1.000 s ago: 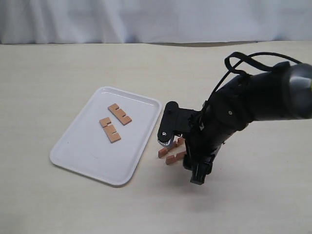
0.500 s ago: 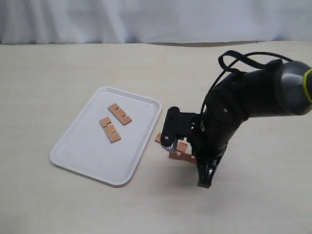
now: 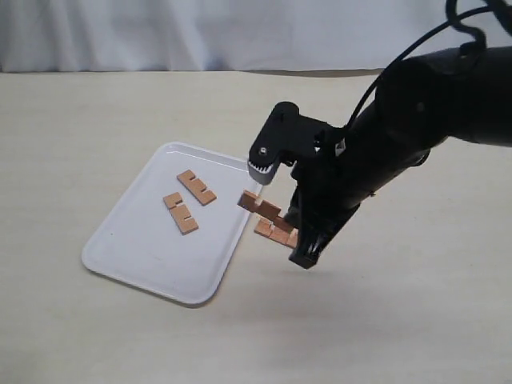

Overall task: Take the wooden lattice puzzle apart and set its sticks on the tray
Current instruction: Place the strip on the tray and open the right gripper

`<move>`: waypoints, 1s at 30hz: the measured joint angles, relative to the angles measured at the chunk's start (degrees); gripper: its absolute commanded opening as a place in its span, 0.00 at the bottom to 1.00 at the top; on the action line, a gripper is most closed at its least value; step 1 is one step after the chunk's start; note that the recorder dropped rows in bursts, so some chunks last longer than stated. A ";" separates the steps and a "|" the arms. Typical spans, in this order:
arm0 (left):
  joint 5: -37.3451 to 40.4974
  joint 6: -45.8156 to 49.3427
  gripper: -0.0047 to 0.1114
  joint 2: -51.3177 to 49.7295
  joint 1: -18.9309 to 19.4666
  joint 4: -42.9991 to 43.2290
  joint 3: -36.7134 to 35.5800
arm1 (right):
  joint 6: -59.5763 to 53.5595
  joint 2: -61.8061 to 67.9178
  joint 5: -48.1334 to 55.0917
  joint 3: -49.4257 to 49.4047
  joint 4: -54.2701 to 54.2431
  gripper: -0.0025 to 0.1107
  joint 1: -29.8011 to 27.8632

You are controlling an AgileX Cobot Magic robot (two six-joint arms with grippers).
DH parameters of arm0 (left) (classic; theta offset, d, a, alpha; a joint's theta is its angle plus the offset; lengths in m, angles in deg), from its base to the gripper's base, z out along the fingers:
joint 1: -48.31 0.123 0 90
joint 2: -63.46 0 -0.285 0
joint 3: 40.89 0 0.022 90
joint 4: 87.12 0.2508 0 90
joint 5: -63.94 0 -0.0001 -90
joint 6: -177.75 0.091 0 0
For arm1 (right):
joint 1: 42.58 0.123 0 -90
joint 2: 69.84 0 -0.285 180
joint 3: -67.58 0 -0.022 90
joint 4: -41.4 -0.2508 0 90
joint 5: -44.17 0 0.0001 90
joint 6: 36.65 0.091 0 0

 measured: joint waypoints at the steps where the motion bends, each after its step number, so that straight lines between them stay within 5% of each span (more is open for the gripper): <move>1: 0.00 0.00 0.04 0.00 0.00 0.00 0.00 | -1.58 -0.25 -0.69 0.00 -4.73 0.06 0.00; 7: 0.00 0.00 0.04 0.00 0.00 0.00 0.00 | -7.51 3.46 -10.37 1.18 -21.48 0.06 3.20; 16: 0.00 0.00 0.04 0.00 0.00 0.00 0.00 | -2.13 20.93 -13.56 12.71 -24.21 0.07 8.61; 20: 0.00 0.00 0.04 0.00 0.00 0.00 0.00 | 1.29 24.80 -14.94 14.71 -24.30 0.24 8.61; 24: 0.00 0.00 0.04 0.00 0.00 0.00 0.00 | 2.15 25.32 -16.26 14.73 -24.30 0.55 8.61; 30: 0.00 0.00 0.04 0.00 0.00 0.00 0.00 | 3.35 17.00 -12.95 15.06 -11.21 0.59 8.61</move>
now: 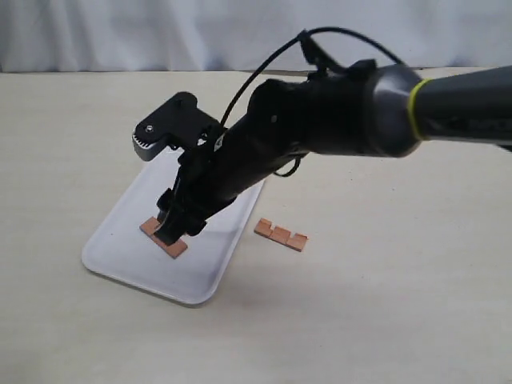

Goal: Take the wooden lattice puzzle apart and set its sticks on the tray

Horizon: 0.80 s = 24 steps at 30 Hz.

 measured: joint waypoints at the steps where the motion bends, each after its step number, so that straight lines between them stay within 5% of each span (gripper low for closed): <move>1: 0.00 0.00 0.04 0.00 0.00 0.00 0.00 | 0.95 -1.51 0.97 0.00 2.54 0.59 0.00; 4: 0.00 0.00 0.04 0.00 0.00 0.00 0.00 | 6.95 -6.60 8.71 0.08 14.80 0.59 -3.48; 10: 0.00 0.00 0.04 0.00 0.00 0.00 0.00 | 8.16 -4.45 18.27 -2.04 18.25 0.59 -14.75; 24: 0.00 0.00 0.04 0.00 0.00 0.00 0.00 | 9.73 3.97 17.04 -3.21 21.60 0.58 -11.51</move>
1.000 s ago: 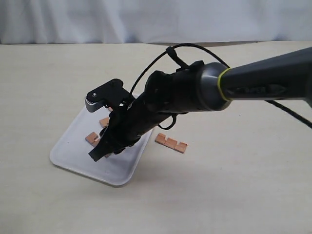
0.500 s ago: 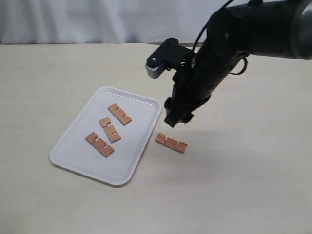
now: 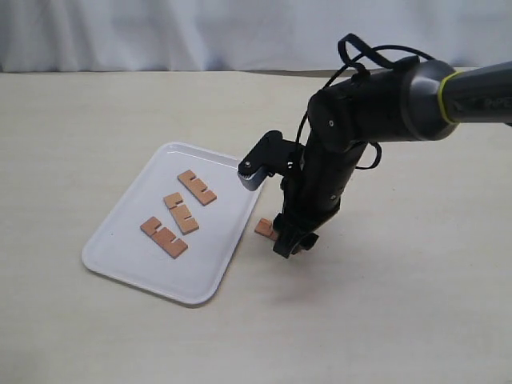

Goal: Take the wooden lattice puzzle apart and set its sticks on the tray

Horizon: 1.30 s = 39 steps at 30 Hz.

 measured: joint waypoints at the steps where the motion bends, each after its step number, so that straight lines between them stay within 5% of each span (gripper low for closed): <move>1: 0.00 0.00 0.04 0.00 0.00 0.00 0.00 | 0.00 0.32 0.00 0.00 0.00 0.57 0.00; 14: 0.00 0.00 0.04 0.00 0.00 0.00 0.00 | 0.68 3.40 -0.35 0.00 0.65 0.51 0.00; 21: 0.00 0.00 0.04 0.00 0.00 0.00 0.00 | 1.06 3.40 -0.40 0.00 0.65 0.06 0.00; 39: 0.00 0.00 0.04 0.00 0.00 0.00 0.00 | 1.11 -9.13 3.13 0.00 3.91 0.06 0.12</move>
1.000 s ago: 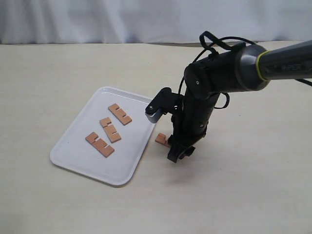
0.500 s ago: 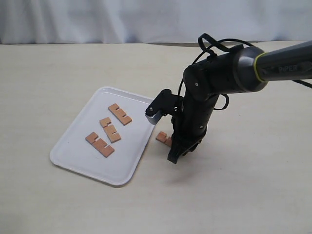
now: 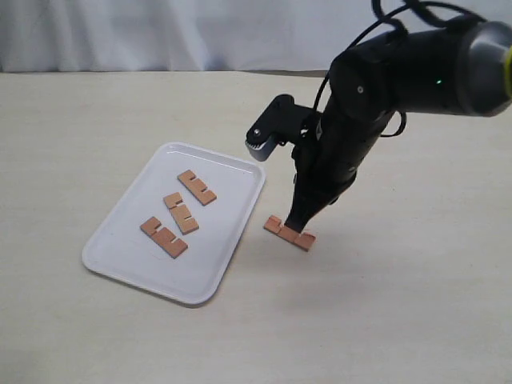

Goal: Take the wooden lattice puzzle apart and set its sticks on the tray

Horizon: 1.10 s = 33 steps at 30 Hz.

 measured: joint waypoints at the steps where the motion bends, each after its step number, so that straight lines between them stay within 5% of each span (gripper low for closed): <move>1: 0.00 0.00 0.04 0.00 0.00 0.00 0.00 | 0.15 -0.97 0.00 0.00 0.00 0.06 0.00; 6: 0.00 0.00 0.04 0.00 0.00 0.00 0.00 | 3.16 -1.19 -0.20 0.00 0.29 0.12 0.09; 13: 0.00 0.00 0.04 0.00 0.00 0.00 0.00 | 4.72 5.30 -0.33 0.00 0.42 0.49 0.09; 33: 0.00 0.00 0.04 0.00 0.00 0.00 0.00 | 6.03 12.89 -2.58 0.00 0.92 0.48 0.09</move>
